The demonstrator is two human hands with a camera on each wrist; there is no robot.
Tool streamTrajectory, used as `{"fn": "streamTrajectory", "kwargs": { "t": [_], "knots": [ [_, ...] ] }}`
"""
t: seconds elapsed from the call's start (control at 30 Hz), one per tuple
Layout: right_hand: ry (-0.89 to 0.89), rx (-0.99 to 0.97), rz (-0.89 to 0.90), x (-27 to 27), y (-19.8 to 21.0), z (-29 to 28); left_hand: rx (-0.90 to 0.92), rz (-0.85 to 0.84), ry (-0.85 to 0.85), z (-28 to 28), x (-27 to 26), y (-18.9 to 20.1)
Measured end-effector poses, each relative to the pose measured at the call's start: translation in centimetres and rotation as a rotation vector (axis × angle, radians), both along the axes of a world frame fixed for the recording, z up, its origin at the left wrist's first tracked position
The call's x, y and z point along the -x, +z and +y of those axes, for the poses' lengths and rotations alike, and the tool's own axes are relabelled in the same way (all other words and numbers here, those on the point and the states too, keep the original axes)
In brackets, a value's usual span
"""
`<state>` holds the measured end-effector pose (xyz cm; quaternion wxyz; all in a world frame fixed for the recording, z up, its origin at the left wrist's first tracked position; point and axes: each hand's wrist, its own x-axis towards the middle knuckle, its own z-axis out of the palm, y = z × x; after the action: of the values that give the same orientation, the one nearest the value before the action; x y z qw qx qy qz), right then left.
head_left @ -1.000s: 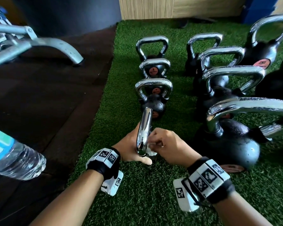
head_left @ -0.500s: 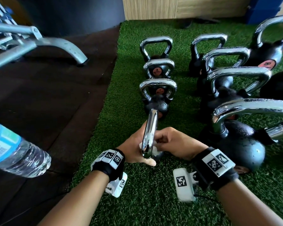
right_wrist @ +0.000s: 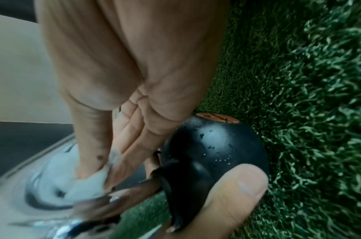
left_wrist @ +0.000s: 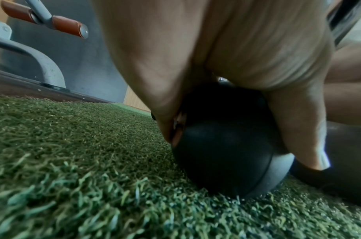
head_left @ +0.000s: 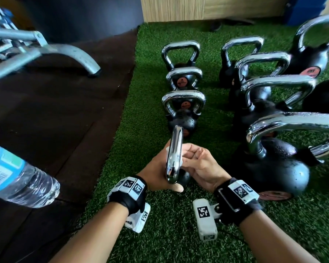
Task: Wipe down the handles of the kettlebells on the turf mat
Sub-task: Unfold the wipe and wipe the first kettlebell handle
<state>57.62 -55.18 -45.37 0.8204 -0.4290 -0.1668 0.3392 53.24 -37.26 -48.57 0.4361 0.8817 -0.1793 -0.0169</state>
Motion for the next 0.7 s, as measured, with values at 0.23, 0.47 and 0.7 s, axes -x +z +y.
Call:
{"fn": "streamTrajectory", "kwargs": {
  "t": [0.23, 0.47, 0.7],
  "knots": [
    [-0.211, 0.102, -0.156, -0.2, 0.5, 0.8, 0.004, 0.005, 0.089, 0.1, 0.4, -0.4],
    [-0.545, 0.340, -0.475, -0.8, 0.6, 1.5, 0.041, 0.077, 0.152, 0.0, 0.7, -0.2],
    [-0.732, 0.696, -0.701, -1.6, 0.9, 2.2, 0.044, 0.115, 0.177, -0.4, 1.1, 0.6]
  ]
}}
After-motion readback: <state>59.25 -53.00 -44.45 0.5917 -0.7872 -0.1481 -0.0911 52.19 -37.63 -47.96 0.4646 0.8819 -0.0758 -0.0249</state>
